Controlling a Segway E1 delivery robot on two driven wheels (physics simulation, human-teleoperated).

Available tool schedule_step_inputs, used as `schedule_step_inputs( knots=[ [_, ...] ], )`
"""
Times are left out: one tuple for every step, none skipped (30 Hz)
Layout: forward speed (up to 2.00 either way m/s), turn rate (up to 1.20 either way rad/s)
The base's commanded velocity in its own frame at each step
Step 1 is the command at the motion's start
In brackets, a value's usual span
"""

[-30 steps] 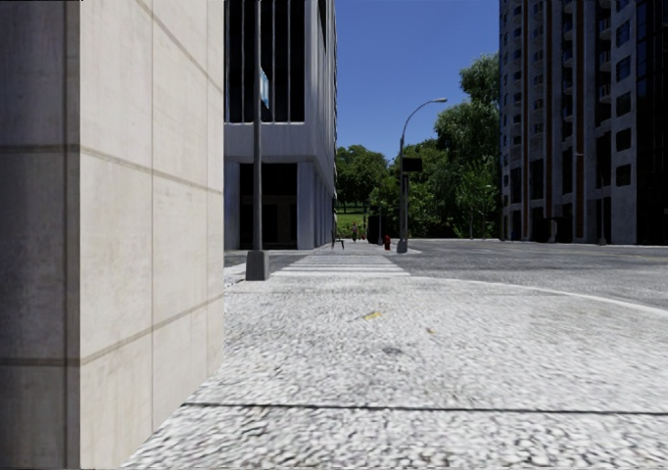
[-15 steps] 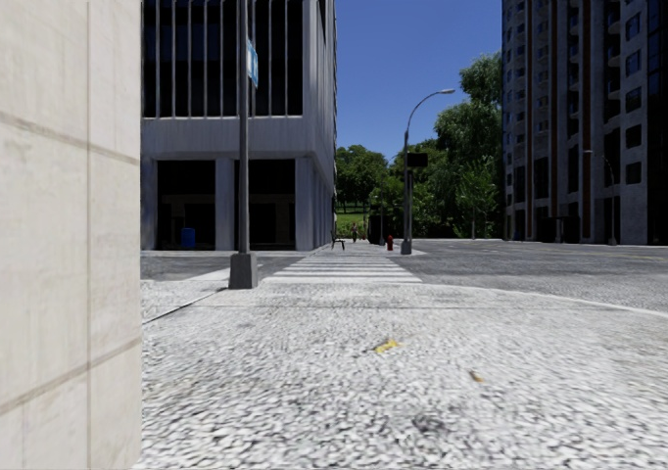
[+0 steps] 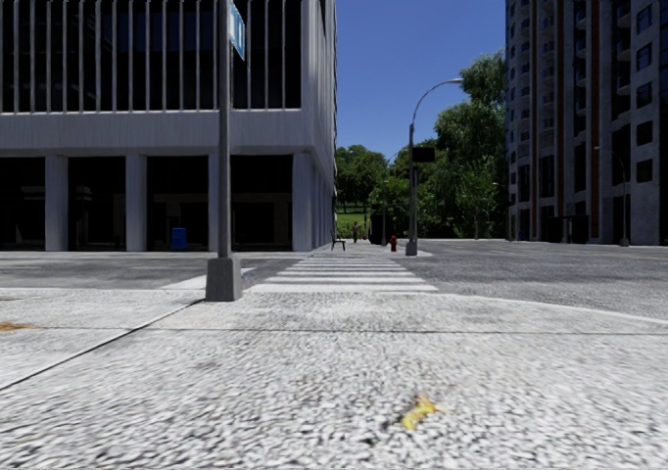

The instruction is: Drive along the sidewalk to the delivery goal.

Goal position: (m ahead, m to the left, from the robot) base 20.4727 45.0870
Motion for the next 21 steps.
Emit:
schedule_step_inputs(
  knots=[
    [2.0, 0.0],
    [2.0, 0.0],
    [2.0, 0.0],
    [2.0, 0.0],
    [2.0, 0.0],
    [2.0, 0.0],
    [2.0, 0.0],
    [2.0, 0.0],
    [2.0, 0.0],
    [2.0, 0.0],
    [2.0, 0.0],
    [2.0, 0.0],
    [2.0, 0.0],
    [2.0, 0.0],
    [2.0, 0.0],
    [2.0, 0.0],
    [2.0, 0.0],
    [2.0, 0.0],
    [2.0, 0.0],
    [2.0, 0.0],
    [2.0, 0.0]
  ],
)
